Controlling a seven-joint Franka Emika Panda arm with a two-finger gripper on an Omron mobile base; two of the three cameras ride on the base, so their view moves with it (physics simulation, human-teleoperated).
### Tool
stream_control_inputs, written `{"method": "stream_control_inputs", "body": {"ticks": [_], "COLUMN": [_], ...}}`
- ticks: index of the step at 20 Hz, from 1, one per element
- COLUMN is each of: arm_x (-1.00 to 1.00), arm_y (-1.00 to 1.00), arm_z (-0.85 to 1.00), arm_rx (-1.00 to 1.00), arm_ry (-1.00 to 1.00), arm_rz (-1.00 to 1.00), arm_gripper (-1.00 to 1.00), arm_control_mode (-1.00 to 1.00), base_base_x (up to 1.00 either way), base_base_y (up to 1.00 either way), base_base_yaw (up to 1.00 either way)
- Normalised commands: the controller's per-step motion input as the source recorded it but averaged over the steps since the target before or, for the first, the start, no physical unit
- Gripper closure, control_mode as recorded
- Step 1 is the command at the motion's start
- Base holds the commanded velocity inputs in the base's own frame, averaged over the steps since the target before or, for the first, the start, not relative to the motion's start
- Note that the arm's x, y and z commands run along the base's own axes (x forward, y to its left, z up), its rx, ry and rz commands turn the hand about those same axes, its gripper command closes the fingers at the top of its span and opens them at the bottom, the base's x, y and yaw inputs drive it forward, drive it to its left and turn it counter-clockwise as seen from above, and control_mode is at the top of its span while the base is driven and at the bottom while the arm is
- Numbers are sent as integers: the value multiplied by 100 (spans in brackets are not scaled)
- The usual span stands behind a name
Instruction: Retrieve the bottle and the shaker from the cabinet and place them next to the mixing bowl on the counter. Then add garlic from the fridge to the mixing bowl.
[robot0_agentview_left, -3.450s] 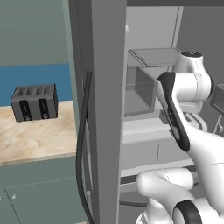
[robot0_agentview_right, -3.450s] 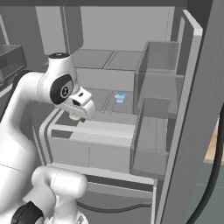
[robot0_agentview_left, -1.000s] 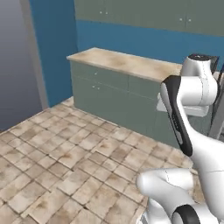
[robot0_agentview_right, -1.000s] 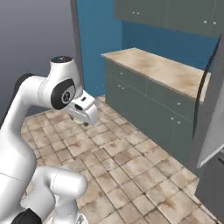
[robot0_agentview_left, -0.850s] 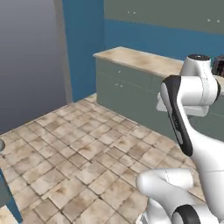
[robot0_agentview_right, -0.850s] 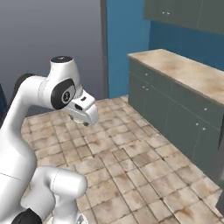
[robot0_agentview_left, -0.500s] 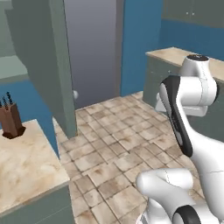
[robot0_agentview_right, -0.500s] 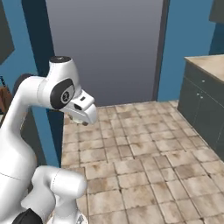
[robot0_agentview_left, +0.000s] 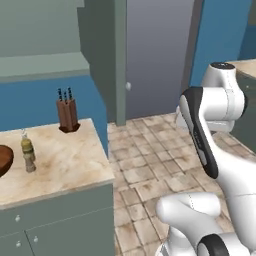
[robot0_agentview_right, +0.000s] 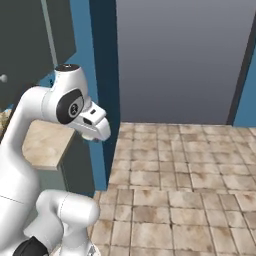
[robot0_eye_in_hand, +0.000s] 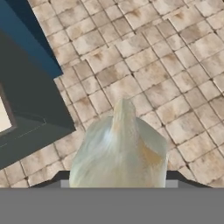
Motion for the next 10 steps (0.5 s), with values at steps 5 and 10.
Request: {"method": "stream_control_inputs", "body": {"ticks": [5,10], "arm_x": [0,0], "arm_y": [0,0], "arm_z": [0,0], "arm_rx": [0,0], "arm_ry": [0,0], "arm_rz": [0,0], "arm_gripper": [100,100], "arm_control_mode": [100,100], "base_base_x": [-47,-27], "base_base_y": [75,100], "base_base_yaw": [29,20]}}
